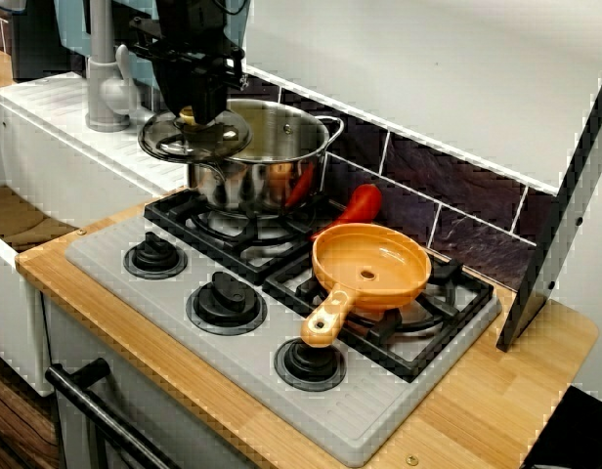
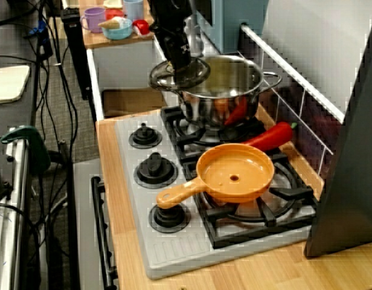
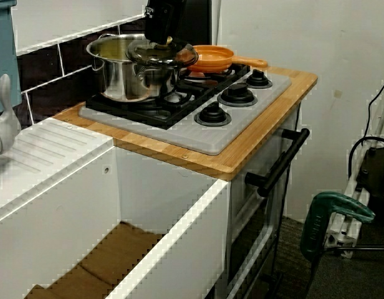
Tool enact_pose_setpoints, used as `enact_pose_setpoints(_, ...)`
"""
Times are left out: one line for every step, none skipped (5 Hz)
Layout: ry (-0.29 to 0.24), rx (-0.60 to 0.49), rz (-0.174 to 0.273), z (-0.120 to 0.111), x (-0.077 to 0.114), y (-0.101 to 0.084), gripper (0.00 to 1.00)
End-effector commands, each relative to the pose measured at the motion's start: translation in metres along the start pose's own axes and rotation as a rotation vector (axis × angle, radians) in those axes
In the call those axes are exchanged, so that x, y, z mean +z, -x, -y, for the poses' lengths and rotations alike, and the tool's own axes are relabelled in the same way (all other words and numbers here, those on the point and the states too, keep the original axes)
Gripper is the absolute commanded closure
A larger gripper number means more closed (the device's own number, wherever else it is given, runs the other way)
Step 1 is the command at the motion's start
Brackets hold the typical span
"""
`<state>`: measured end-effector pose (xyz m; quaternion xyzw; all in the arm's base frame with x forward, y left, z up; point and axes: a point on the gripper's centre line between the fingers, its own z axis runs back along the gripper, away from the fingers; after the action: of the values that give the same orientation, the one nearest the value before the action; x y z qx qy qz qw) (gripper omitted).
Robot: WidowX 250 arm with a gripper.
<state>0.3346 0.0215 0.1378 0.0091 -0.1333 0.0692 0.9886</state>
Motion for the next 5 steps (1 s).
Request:
enact_pose_setpoints(-0.022,0.022,0.031,0.0017,0.0078,-0.0112,0.14)
enact_pose_setpoints(-0.020,0.031,0.024,0.0013,0.0076,-0.0118,0.00)
enact_pose_setpoints(-0.017,0.034,0.020,0.0005,0.0081,-0.0126,0.00)
enact_pose_setpoints(-0.015,0.038,0.016,-0.0003,0.0086,-0.0134,0.00)
enact_pose_setpoints(-0.006,0.048,0.005,-0.0006,0.0103,-0.0150,0.00)
